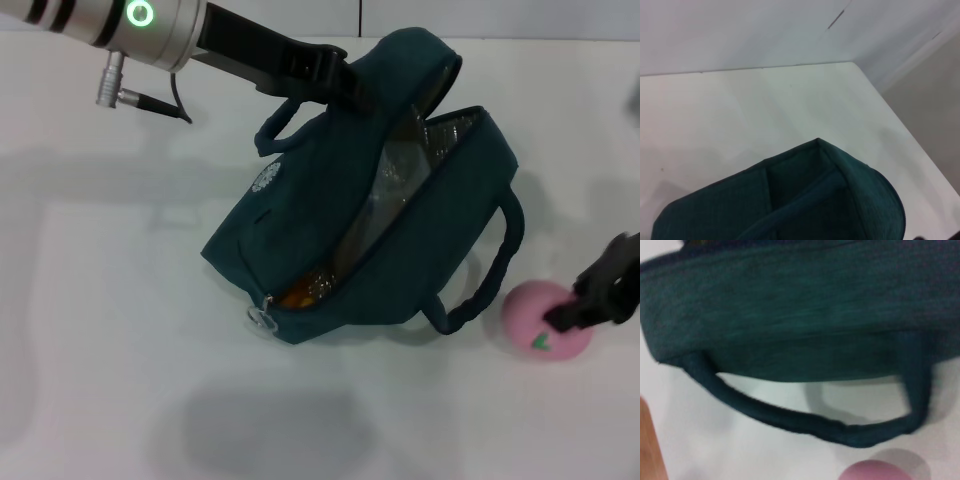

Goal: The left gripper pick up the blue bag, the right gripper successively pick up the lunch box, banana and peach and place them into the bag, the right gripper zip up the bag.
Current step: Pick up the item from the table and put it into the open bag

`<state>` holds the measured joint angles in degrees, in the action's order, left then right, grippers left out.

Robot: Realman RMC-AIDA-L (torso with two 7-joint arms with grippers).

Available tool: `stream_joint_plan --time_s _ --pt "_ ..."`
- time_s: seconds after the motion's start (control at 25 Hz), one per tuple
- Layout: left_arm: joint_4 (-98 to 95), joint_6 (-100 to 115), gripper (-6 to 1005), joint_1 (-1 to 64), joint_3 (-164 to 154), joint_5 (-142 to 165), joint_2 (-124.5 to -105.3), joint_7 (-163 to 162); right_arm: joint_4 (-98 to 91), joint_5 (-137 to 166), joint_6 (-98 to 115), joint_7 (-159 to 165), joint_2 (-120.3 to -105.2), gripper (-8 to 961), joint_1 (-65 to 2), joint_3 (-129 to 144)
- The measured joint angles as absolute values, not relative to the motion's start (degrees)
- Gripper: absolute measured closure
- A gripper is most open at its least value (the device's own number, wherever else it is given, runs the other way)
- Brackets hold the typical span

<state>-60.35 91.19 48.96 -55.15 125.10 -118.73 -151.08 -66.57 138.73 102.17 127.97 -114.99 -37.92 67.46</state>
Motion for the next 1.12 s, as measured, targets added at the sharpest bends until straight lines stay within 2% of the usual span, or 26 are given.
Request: stream_joint_plan --time_s 0.2,0.32,0.52,0.64,0.72,0.76,0.96,1.12 --pt "-60.4 91.3 945 49.0 -55.3 124.9 -118.71 -151.3 -65.9 136.6 106.4 121.6 -114.02 776 -35.2 53.9" --pt "-60.5 91.5 945 49.0 -55.3 124.9 -118.6 -151.6 -65.7 131.2 112.1 118.0 -112.93 803 -33.8 45.9" --pt "-61.1 91.8 945 48.9 -55.3 124.8 -118.53 -152.5 -62.8 116.3 120.8 114.4 -109.95 833 -32.7 41.1" --pt "-61.3 92.7 945 49.0 -55.1 124.8 -118.51 -153.0 -59.9 107.7 121.8 112.3 -109.06 845 -32.6 41.0" --pt "-61.3 93.1 945 49.2 -55.1 124.7 -118.49 -153.4 -58.2 104.3 120.9 110.1 -109.44 853 -33.1 41.0" --pt "-61.4 93.2 945 49.3 -55.1 124.6 -118.49 -153.5 -57.5 103.2 120.1 108.7 -110.12 857 -33.5 41.1" --pt "-62.6 93.8 945 49.6 -55.3 124.6 -118.67 -154.8 -57.3 103.0 112.5 100.9 -114.85 905 -34.2 42.5" --pt "-63.5 94.0 945 49.6 -55.4 124.5 -118.79 -155.8 -54.5 100.9 106.8 96.0 -115.5 912 -34.7 49.8"
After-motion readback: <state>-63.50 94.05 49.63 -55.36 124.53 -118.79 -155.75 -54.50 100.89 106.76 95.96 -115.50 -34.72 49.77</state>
